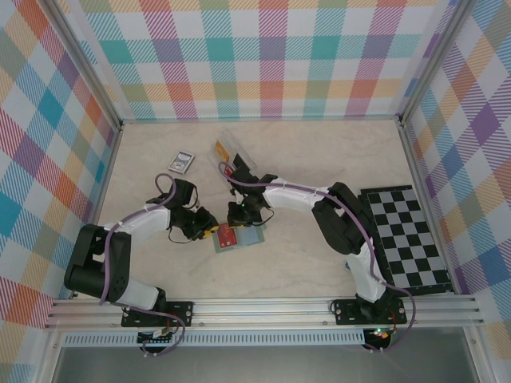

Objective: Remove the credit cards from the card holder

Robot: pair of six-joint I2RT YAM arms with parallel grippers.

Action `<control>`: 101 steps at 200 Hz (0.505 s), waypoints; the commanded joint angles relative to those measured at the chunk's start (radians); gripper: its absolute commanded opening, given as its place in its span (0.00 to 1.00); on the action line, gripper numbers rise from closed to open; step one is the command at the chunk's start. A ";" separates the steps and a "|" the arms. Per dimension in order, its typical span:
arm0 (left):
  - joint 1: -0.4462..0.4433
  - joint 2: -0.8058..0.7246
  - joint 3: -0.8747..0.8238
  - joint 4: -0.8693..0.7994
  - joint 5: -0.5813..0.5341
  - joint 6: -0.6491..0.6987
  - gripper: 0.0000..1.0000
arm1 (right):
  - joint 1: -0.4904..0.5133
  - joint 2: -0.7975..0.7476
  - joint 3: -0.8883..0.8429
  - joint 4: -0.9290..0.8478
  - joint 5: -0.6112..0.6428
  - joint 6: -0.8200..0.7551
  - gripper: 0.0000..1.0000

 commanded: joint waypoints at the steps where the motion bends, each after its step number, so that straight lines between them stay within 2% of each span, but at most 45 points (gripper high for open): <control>1: -0.007 0.020 -0.002 0.012 0.025 -0.012 0.22 | -0.002 0.024 0.003 -0.003 -0.019 0.007 0.16; 49: -0.007 0.040 -0.001 0.011 0.029 -0.011 0.21 | -0.002 0.033 0.004 -0.027 0.002 0.009 0.19; 101: -0.007 0.047 0.004 0.008 0.037 -0.010 0.20 | -0.002 0.047 0.006 -0.029 -0.008 0.009 0.18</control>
